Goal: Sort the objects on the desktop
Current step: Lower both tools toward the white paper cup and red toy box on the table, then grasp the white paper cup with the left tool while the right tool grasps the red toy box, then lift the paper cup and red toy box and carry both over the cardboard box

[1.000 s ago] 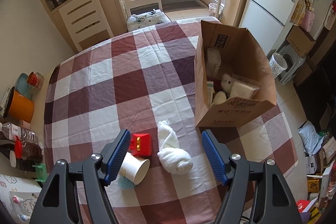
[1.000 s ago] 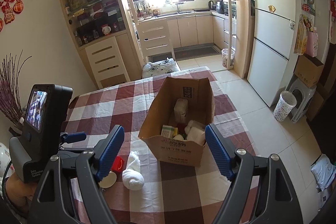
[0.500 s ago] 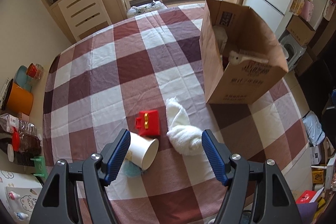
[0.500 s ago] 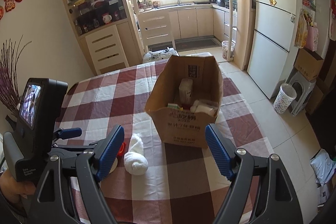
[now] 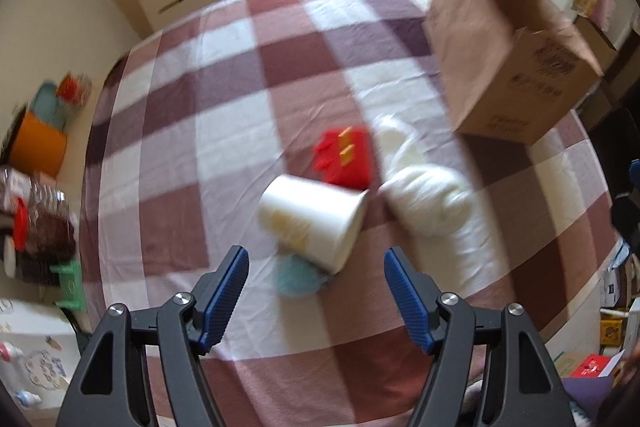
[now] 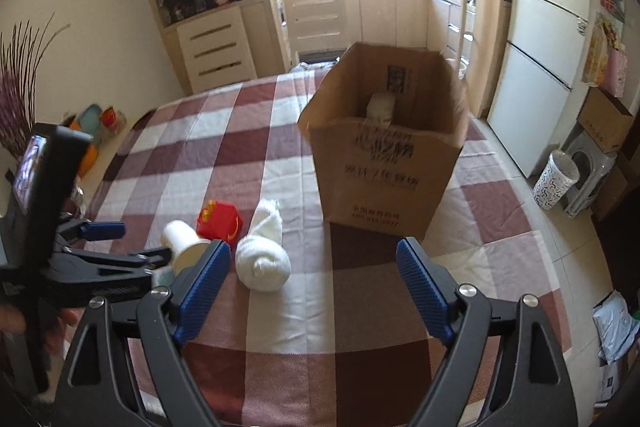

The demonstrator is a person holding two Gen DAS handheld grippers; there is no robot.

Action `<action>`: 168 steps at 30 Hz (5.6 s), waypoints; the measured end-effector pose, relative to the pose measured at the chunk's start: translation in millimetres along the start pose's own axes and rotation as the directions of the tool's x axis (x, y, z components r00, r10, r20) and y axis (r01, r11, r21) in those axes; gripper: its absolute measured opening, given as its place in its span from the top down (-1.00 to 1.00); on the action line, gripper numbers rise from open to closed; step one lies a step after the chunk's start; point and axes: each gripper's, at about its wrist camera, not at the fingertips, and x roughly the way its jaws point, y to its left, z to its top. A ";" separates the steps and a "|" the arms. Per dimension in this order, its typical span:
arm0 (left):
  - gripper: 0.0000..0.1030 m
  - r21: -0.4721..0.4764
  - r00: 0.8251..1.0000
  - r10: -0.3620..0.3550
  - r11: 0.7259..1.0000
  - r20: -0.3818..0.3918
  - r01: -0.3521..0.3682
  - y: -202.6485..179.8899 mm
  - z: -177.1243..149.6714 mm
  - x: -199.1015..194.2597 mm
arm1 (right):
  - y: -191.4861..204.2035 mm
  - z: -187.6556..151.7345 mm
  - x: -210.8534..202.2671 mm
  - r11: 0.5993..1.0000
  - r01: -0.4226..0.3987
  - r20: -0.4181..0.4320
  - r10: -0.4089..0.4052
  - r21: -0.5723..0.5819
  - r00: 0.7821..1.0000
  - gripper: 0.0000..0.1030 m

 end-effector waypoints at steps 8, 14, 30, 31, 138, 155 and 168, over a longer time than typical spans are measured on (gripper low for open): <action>-0.40 -0.200 0.991 -0.031 0.980 -0.128 0.005 70.4 -45.3 48.9 | 13.7 -29.3 46.6 0.994 -0.023 -0.093 0.013 -0.107 0.996 -0.68; -0.40 -0.210 0.993 -0.110 0.973 -0.050 0.098 54.7 -33.5 46.8 | 27.1 -33.1 65.0 0.986 -0.057 -0.144 0.034 -0.159 0.989 -0.68; -0.40 -0.188 0.996 -0.032 0.982 -0.081 0.016 69.0 -2.5 90.1 | 27.1 -25.5 108.1 0.988 -0.082 -0.220 0.053 -0.128 0.974 -0.68; -0.40 -0.195 0.997 -0.029 0.981 -0.076 0.014 76.6 -1.3 90.3 | 28.7 -25.1 111.2 0.988 -0.087 -0.226 0.056 -0.130 0.973 -0.68; 0.93 0.112 0.841 -0.233 0.972 0.488 0.204 -12.8 73.6 -124.2 | -45.1 70.0 -47.5 0.992 -0.124 0.110 0.123 0.002 0.986 0.11; 0.93 0.251 0.751 -0.290 0.953 0.594 0.169 -96.6 139.2 -211.5 | -59.2 150.0 -123.8 0.996 -0.094 0.388 0.083 0.008 0.918 0.11; 0.93 0.257 0.839 -0.253 0.956 0.482 0.141 -126.0 182.5 -181.1 | -71.5 178.0 -94.5 0.996 -0.082 0.385 0.060 0.041 0.921 0.11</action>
